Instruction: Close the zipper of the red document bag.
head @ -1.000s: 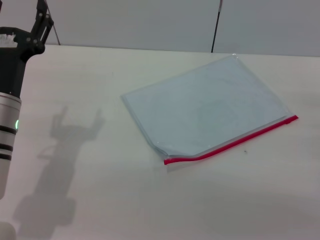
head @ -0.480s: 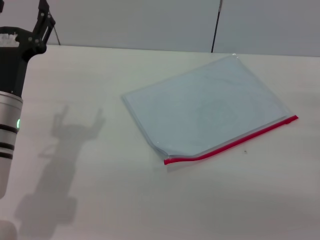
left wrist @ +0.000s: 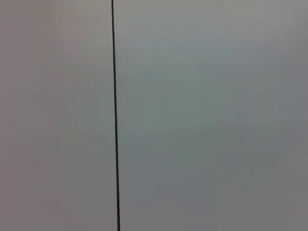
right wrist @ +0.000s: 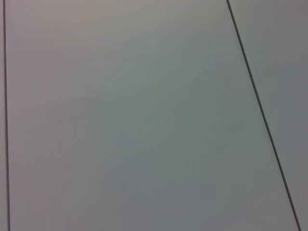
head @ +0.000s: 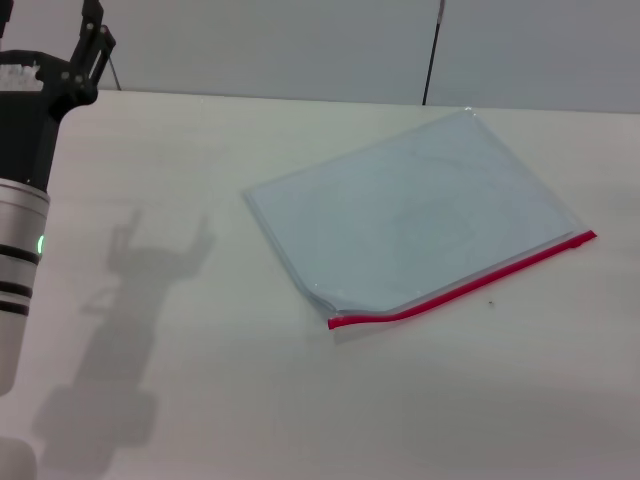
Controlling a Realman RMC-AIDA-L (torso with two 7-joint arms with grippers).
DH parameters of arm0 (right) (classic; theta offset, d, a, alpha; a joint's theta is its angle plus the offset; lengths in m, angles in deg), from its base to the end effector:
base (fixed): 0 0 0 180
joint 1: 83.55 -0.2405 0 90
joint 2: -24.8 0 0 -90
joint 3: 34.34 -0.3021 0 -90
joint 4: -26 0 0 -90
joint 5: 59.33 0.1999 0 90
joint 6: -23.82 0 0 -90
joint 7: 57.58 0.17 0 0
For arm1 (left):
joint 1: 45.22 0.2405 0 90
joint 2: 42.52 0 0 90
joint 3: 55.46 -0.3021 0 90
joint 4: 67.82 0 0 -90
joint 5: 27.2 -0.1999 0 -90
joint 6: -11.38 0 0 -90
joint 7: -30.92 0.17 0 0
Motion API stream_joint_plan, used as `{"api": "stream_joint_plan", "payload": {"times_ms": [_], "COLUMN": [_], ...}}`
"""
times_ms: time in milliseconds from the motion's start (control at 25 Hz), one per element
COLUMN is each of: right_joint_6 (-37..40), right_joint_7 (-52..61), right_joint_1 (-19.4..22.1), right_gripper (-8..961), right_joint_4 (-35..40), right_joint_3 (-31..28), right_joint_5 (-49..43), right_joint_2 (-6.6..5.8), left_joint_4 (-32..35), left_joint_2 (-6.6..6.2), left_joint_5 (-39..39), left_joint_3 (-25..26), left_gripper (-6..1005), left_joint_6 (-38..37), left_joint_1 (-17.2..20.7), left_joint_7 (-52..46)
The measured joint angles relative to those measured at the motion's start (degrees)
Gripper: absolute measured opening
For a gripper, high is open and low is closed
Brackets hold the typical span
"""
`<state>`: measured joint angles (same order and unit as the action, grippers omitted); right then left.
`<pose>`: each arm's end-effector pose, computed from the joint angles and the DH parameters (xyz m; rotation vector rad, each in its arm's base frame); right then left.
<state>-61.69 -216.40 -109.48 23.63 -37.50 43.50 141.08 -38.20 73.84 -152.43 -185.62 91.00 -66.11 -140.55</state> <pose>0.3603 0.3569 0.0457 -1.3563 0.4598 0.9588 -0.2858 0.3652 0.0178 -1.3363 -0.2325 -0.9217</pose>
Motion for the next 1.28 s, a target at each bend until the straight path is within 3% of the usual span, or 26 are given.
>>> {"api": "stream_joint_plan", "payload": {"times_ms": [1280], "right_joint_6": [0.0], "right_joint_7": [0.0], "right_joint_1": [0.2], "right_gripper": [805], "right_joint_4": [-0.1], "right_joint_3": [0.0], "right_joint_5": [0.0], "right_joint_2": [0.09], "left_joint_4": [0.0], "left_joint_2": [0.0], "left_joint_5": [0.2], "left_joint_3": [-0.8], "left_gripper": [894], "left_joint_6": [0.3], "left_joint_1": [0.3], "left_joint_7": [0.0]}}
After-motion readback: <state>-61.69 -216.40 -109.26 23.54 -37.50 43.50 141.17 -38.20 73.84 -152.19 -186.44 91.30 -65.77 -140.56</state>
